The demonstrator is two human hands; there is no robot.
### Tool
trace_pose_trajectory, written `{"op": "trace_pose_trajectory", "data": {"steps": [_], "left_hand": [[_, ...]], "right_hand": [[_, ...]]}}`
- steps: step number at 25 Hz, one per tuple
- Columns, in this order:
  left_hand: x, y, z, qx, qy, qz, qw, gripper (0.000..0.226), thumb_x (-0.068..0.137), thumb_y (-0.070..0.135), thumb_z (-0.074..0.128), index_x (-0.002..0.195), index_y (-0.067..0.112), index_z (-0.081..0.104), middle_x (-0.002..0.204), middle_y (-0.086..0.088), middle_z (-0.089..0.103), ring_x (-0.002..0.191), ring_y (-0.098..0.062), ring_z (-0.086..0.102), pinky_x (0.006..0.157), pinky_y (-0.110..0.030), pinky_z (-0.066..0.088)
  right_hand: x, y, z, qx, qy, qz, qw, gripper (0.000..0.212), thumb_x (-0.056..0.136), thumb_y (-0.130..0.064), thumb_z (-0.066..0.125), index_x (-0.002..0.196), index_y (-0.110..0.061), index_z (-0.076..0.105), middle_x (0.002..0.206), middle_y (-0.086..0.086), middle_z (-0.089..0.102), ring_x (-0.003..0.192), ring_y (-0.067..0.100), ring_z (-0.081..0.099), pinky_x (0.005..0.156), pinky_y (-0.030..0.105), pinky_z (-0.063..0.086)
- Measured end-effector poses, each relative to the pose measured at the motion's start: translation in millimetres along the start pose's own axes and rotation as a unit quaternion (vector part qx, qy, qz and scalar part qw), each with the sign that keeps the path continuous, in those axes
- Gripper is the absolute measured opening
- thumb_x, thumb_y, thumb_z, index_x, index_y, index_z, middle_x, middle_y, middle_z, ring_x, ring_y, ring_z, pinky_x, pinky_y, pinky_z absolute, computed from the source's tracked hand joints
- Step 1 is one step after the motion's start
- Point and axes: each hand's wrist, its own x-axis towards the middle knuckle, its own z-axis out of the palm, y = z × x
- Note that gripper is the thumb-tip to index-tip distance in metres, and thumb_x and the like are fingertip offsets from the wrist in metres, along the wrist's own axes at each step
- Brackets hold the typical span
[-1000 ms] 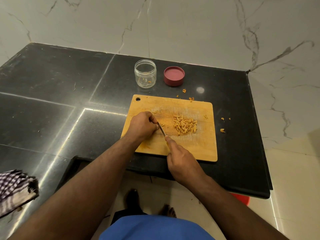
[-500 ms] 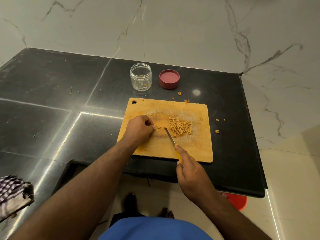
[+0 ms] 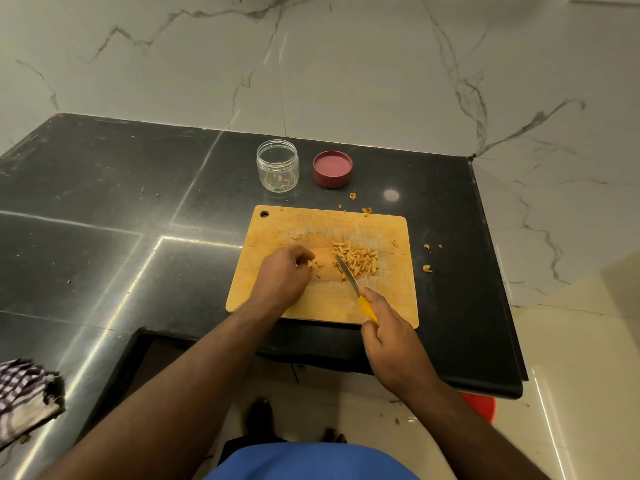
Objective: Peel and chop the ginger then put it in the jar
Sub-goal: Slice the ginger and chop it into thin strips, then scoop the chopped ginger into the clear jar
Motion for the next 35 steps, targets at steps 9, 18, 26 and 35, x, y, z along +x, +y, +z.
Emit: {"op": "trace_pose_trajectory", "data": {"steps": [9,18,26,35], "left_hand": [[-5,6,0,-0.043,0.025,0.001,0.999,0.021,0.101,0.02,0.052,0.116,0.023,0.066,0.107,0.007,0.067,0.091,-0.01,0.061,0.076,-0.025,0.049],[-21,14,-10,-0.259,-0.098,-0.091,0.957,0.027,0.096,0.033,0.065,0.093,0.007,0.072,0.081,-0.009,0.073,0.064,-0.013,0.064,0.057,-0.025,0.051],[2,-39,-40,-0.179,-0.041,-0.19,0.964,0.022,0.096,0.019,0.065,0.08,0.004,0.072,0.069,-0.008,0.073,0.061,-0.016,0.069,0.06,-0.028,0.058],[26,-48,-59,-0.212,0.002,-0.159,0.964,0.023,0.092,0.036,0.07,0.096,0.014,0.065,0.077,-0.005,0.074,0.06,-0.017,0.07,0.057,-0.029,0.057]], "right_hand": [[3,-3,-6,0.011,0.029,-0.016,0.999,0.048,0.104,-0.026,0.041,0.151,-0.033,0.032,0.143,-0.005,0.049,0.114,0.004,0.051,0.092,0.022,0.047],[19,-32,19,-0.08,-0.006,-0.094,0.992,0.055,0.103,-0.028,0.041,0.152,-0.039,0.019,0.126,-0.004,0.043,0.077,0.011,0.053,0.064,0.033,0.052],[45,-41,29,-0.064,-0.047,-0.093,0.992,0.062,0.096,-0.041,0.054,0.152,-0.031,0.029,0.139,-0.009,0.044,0.112,0.008,0.05,0.089,0.022,0.043],[134,-78,16,-0.087,0.043,-0.078,0.992,0.055,0.095,-0.028,0.057,0.148,-0.026,0.041,0.126,-0.008,0.055,0.102,0.01,0.056,0.087,0.028,0.05]]}}
